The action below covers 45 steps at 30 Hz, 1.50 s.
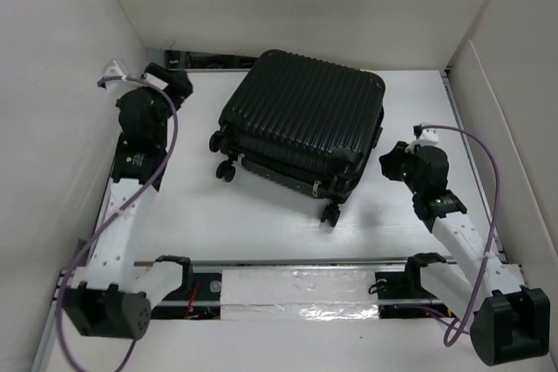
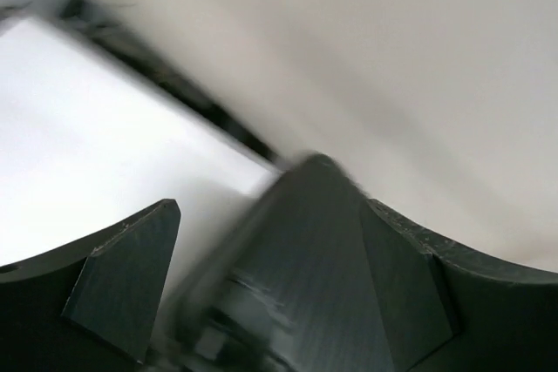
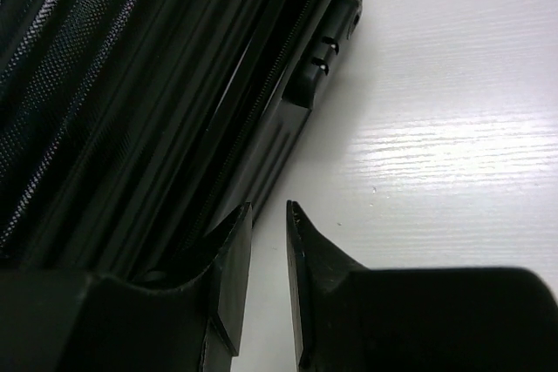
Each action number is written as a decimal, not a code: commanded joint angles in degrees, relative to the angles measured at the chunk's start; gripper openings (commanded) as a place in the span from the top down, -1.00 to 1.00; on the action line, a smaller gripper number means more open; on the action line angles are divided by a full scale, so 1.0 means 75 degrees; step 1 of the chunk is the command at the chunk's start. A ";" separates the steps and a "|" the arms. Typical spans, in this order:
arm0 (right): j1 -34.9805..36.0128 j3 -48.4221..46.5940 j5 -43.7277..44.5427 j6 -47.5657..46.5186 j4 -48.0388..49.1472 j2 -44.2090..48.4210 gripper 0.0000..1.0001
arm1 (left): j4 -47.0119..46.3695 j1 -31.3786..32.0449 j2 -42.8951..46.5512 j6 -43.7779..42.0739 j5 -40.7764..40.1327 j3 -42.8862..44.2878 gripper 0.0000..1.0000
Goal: Pack the luggage
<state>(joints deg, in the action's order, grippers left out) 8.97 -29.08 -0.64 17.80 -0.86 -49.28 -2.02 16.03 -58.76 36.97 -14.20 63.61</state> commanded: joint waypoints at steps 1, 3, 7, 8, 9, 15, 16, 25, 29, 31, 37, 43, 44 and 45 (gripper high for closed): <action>-0.0165 -0.0212 -0.0020 0.0204 0.0677 -0.0098 0.43 | 0.0328 -0.2283 -0.1171 0.0241 0.2086 -0.0443 -0.62; -0.0271 -0.0247 -0.0043 0.0251 0.0830 -0.0249 0.42 | 0.0574 -0.2559 -0.1806 0.0006 0.2278 -0.0105 -0.62; -0.0667 -0.0563 -0.0008 0.0286 0.1017 -0.0835 0.35 | 0.0798 -0.2559 -0.3434 -0.0429 0.2629 0.0319 -0.65; -0.0739 -0.0657 -0.0031 0.0275 0.1052 -0.0998 0.33 | 0.0565 -0.2478 -0.3612 -0.0313 0.2759 0.0307 -0.65; -0.0809 -0.0855 -0.0031 0.0240 0.1053 -0.1163 0.32 | 0.0435 -0.2477 -0.3800 -0.0277 0.2899 0.0296 -0.65; -0.1091 -0.1559 -0.0242 0.0099 0.1111 -0.2581 0.14 | -0.0268 -0.1565 -0.4809 0.0259 0.2665 0.0425 -0.67; -0.1091 -0.1676 -0.0289 0.0041 0.1134 -0.2733 0.14 | -0.0467 -0.1482 -0.4879 0.0390 0.2759 0.0355 -0.67; -0.0835 -0.2719 -0.0887 -0.0193 0.1123 -0.4257 0.13 | -0.2026 -0.0206 -0.3548 0.1117 0.1964 -0.1799 -0.67; -0.0355 -0.3445 -0.1413 -0.0568 0.0878 -0.4808 0.12 | -0.2495 0.0519 -0.2620 0.1269 0.1191 -0.3113 -0.66; -0.0143 -0.3844 -0.1647 -0.0813 0.0795 -0.5135 0.12 | -0.2496 0.0849 -0.2129 0.1258 0.1038 -0.3755 -0.66; 0.0420 -0.5176 -0.2361 -0.1306 0.0362 -0.6026 -0.02 | -0.2087 0.3074 -0.0536 0.1843 -0.0260 -0.5057 -0.64; 0.0701 -0.7603 -0.3509 -0.1799 -0.1255 -0.7549 -0.15 | -0.1009 0.5485 0.0778 0.2884 -0.1902 -0.5528 -0.60; 0.0702 -0.8338 -0.3651 -0.1823 -0.1581 -0.7748 -0.17 | -0.0915 0.5770 0.0861 0.3038 -0.2345 -0.5564 -0.59; 0.0795 -0.8728 -0.3768 -0.1846 -0.1793 -0.8121 -0.18 | -0.0636 0.6039 0.0932 0.3225 -0.2558 -0.5599 -0.59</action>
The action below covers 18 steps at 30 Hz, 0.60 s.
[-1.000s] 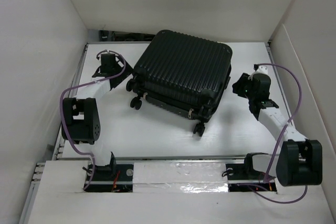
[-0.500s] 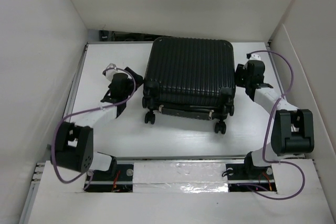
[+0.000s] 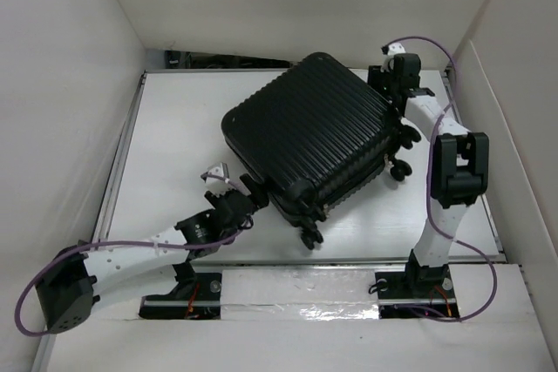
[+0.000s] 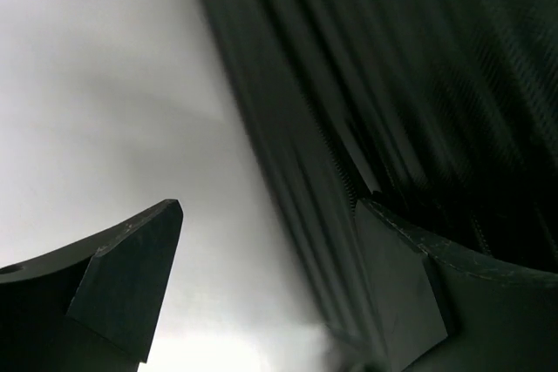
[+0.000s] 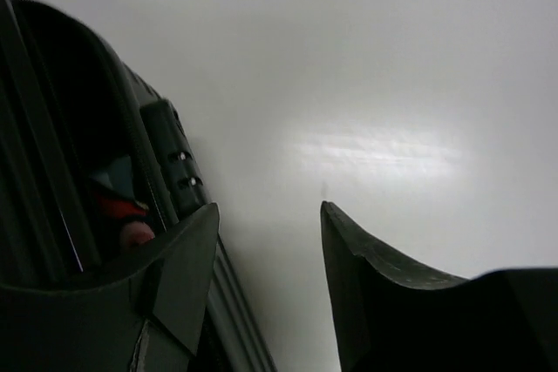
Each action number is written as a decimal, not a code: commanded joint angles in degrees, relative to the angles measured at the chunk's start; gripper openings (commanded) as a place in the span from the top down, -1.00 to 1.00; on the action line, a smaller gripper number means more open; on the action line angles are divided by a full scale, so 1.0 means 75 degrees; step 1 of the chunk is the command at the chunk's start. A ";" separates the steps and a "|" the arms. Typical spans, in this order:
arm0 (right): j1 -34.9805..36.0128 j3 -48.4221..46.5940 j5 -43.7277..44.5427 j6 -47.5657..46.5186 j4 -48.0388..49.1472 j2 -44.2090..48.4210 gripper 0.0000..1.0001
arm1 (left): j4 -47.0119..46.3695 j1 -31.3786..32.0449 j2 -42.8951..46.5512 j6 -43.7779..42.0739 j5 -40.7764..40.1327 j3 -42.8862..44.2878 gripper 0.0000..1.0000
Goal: Pack the luggage
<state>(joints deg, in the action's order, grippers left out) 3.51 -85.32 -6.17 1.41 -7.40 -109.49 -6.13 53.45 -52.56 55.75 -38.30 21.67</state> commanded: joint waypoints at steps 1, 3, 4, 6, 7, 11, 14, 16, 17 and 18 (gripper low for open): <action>0.1524 -0.1582 -0.3276 0.0281 -0.1051 -0.0236 -0.19 | 0.0066 0.1296 0.0209 0.0863 0.0434 0.0005 -0.59; 0.1688 -0.2435 -0.3348 0.0339 -0.1344 -0.0470 -0.28 | 0.0558 0.1965 0.0292 0.1308 -0.0223 0.0063 -0.59; 0.1689 -0.2696 -0.3325 0.0339 -0.1450 -0.0587 -0.33 | 0.0722 0.2164 0.0385 0.1402 -0.0410 0.0156 -0.59; 0.1572 -0.3165 -0.3314 0.0328 -0.1697 -0.0577 -0.50 | 0.1354 0.2657 0.0503 0.1672 -0.1008 0.0321 -0.58; 0.1502 -0.3225 -0.3279 0.0339 -0.1709 -0.0403 -0.56 | 0.1554 0.2798 0.0619 0.1696 -0.1184 0.0495 -0.58; 0.0998 -0.3063 -0.3406 0.0363 -0.1558 0.0427 -0.79 | 0.2421 0.3033 0.1006 0.1661 -0.1759 0.0895 -0.51; 0.0681 -0.2208 -0.3466 0.0468 -0.1008 0.1445 -0.85 | 0.2727 0.3033 0.1522 0.1369 -0.1830 0.0978 -0.24; 0.0681 -0.1530 -0.3361 0.0387 -0.0924 0.2150 -0.78 | 0.2495 0.3033 0.1977 0.0624 -0.1621 0.0885 0.12; 0.0681 -0.0285 -0.3302 0.0467 -0.0274 0.2629 -0.57 | 0.2284 0.3103 0.2108 0.0282 -0.1260 0.0791 0.42; 0.0681 0.0586 -0.3244 0.0607 0.0301 0.3829 -0.36 | 0.1749 0.3104 0.2225 -0.0023 -0.1024 0.0686 0.51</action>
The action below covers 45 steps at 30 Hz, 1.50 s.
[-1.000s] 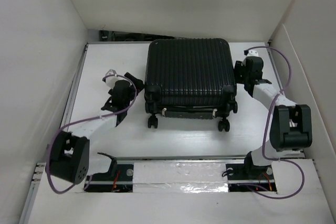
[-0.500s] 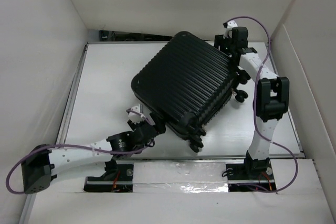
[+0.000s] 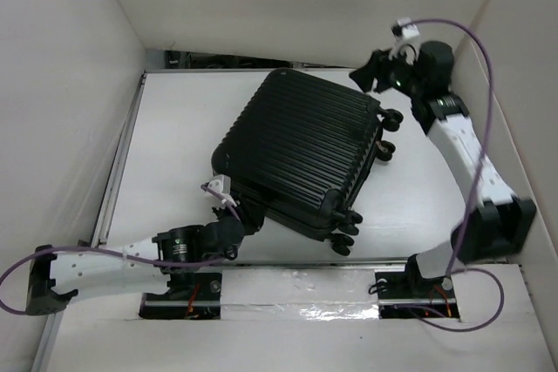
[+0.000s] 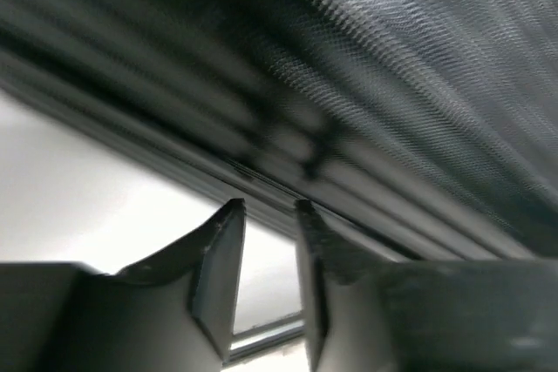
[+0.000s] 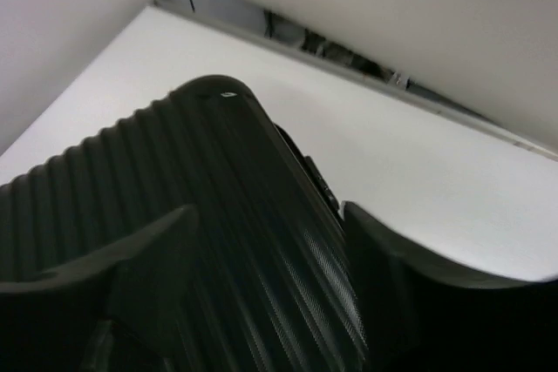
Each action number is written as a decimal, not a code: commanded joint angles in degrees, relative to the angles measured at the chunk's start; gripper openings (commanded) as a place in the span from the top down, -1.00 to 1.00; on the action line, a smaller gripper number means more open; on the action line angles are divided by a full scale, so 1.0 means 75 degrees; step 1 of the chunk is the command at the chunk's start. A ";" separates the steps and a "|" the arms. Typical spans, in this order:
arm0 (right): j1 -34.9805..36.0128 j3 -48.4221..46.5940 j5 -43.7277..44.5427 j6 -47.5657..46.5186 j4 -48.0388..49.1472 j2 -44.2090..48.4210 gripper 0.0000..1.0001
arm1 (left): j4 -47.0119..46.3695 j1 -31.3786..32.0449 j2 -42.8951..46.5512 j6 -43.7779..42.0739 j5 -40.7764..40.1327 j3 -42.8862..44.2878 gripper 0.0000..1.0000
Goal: Pack the luggage
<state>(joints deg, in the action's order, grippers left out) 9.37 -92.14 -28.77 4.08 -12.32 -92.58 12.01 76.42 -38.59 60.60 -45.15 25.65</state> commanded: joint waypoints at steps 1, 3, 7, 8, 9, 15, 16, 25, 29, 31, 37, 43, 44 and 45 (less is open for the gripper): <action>0.0120 0.2385 0.0095 0.0451 0.1427 0.2247 -0.06 | -0.1000 0.0041 0.0515 -0.0952 0.0123 -0.0089 0.56; 0.0332 0.4871 0.0996 0.0755 0.2367 0.4174 0.50 | -0.1856 0.0122 0.0482 -0.1784 0.0966 -0.0290 0.63; 0.0415 0.7278 0.3518 0.1506 0.1786 0.6282 0.94 | -0.2491 0.0415 -0.0152 -0.2231 0.1379 -0.0455 0.66; 0.0415 0.7536 0.3683 0.1554 0.1296 0.6459 0.99 | -0.2562 0.0497 -0.0477 -0.2279 0.1414 -0.0455 0.70; 0.0299 0.7759 0.3765 0.1612 0.1163 0.6553 0.99 | -0.2783 0.0672 -0.0631 -0.2441 0.1437 -0.0443 0.71; 0.0005 0.8442 0.2575 0.1404 0.2121 0.5327 0.85 | -0.3859 0.1060 -0.1241 -0.2712 0.1636 -0.0606 0.72; 0.0005 0.8290 0.2409 0.1286 0.2134 0.5057 0.84 | -0.3991 0.1060 -0.1288 -0.2724 0.1718 -0.0619 0.71; 0.0509 0.6557 0.1647 0.0793 0.3376 0.2830 0.80 | -0.4741 0.1060 -0.2247 -0.2654 0.1672 -0.0678 0.66; 0.0509 0.5443 0.1050 0.0547 0.3330 0.1669 0.78 | -0.4988 0.1060 -0.2763 -0.2677 0.1648 -0.0432 0.66; 0.0509 0.5057 0.1082 0.0442 0.3061 0.1504 0.73 | -0.5117 0.1060 -0.3010 -0.2759 0.1683 -0.0234 0.65; 0.0029 0.6304 0.0637 0.0979 0.3751 0.2693 0.10 | -0.5762 0.1060 -0.3747 -0.3297 0.2011 0.0304 0.45; 0.0555 0.9398 0.0825 0.1986 0.4946 0.5718 1.00 | -0.5446 0.1060 -0.3551 -0.3369 0.2106 0.0833 -0.02; 0.0765 0.9704 0.0755 0.2011 0.4993 0.6105 1.00 | -0.5341 0.1060 -0.3318 -0.3322 0.2013 0.0904 -0.23; 0.0871 1.0183 0.0743 0.2000 0.4913 0.6480 1.00 | -0.5119 0.1060 -0.3211 -0.3276 0.1919 0.0974 -0.33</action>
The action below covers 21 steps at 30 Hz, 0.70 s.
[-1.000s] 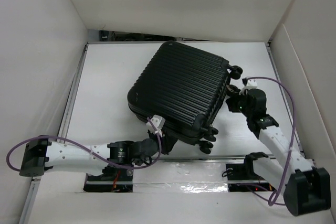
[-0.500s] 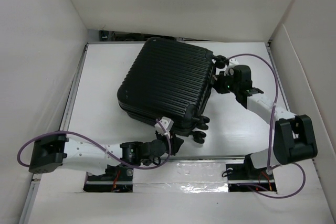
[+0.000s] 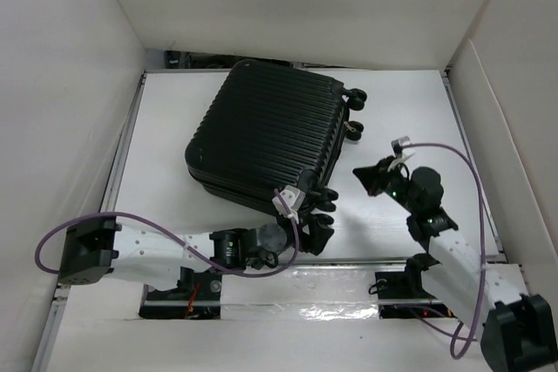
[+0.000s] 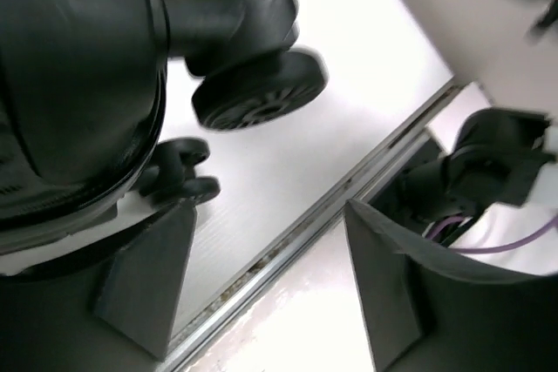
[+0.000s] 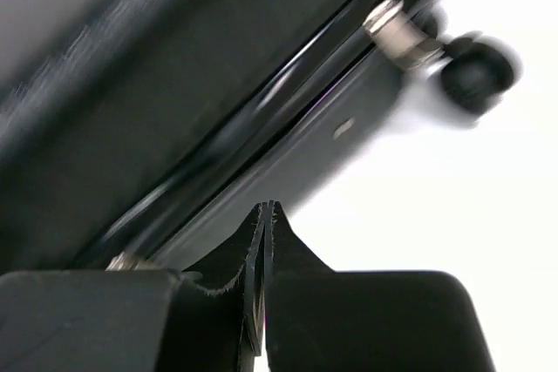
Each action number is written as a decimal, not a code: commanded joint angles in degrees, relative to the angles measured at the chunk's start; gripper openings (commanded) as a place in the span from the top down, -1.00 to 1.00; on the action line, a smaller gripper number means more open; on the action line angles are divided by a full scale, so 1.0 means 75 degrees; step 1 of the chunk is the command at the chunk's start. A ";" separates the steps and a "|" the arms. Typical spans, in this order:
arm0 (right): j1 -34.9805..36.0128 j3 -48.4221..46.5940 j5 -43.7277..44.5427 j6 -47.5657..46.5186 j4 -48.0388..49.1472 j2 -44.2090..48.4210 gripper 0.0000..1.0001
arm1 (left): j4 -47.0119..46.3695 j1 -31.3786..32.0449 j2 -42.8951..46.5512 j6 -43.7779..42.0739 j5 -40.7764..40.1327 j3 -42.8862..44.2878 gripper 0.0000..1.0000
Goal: Pack the luggage
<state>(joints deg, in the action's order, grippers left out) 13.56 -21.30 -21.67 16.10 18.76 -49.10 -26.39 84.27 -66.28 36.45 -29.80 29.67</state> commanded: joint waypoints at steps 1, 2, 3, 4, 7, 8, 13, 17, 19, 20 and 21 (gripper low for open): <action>0.0417 0.0951 -0.0193 0.0373 0.0744 0.1349 1.00 | 0.0119 0.0014 0.0586 0.0015 -0.0198 0.0578 -0.41; 0.0627 0.1139 -0.0204 0.0315 0.0744 0.1611 1.00 | 0.0202 0.0014 0.0738 0.0073 -0.0384 0.0649 -0.52; 0.0710 0.1292 -0.0239 0.0222 0.0663 0.1834 0.98 | 0.0493 0.0014 0.0798 0.0190 -0.0490 0.0742 -0.54; 0.0804 0.1513 -0.0286 0.0116 0.0593 0.2172 0.89 | 0.0635 0.0014 0.0822 0.0226 -0.0584 0.0917 -0.56; 0.1039 0.1738 -0.0356 -0.0037 0.0954 0.2258 0.26 | 0.1022 -0.0056 0.0764 0.0366 -0.0761 0.1234 -0.59; 0.1155 0.1692 -0.0565 -0.0188 0.1071 0.2037 0.06 | 0.1092 -0.0056 0.0694 0.0402 -0.0761 0.1305 -0.60; 0.1250 0.1118 -0.1246 -0.0693 0.1691 0.0620 -0.01 | 0.1631 -0.0056 0.0214 0.0601 -0.0667 0.1866 -0.61; 0.0959 0.1105 -0.2018 -0.0705 0.2792 -0.0587 -0.04 | 0.2112 -0.0127 -0.0138 0.0952 -0.0690 0.2207 -0.60; 0.0887 0.0989 -0.2429 -0.0775 0.3122 -0.1242 -0.04 | 0.2358 -0.0127 -0.0267 0.1163 -0.0726 0.2301 -0.59; 0.0887 0.0954 -0.2686 -0.0775 0.3274 -0.1432 -0.05 | 0.2428 -0.0127 -0.0396 0.1222 -0.0737 0.2395 -0.58; 0.0887 0.0930 -0.2793 -0.0775 0.3623 -0.1596 -0.05 | 0.2510 -0.0127 -0.0443 0.1304 -0.0749 0.2430 -0.56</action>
<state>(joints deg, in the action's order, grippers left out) 20.56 -11.57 -36.16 11.94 35.07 -58.48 -10.44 83.50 -68.79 43.44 -34.15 44.77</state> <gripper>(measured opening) 0.525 0.784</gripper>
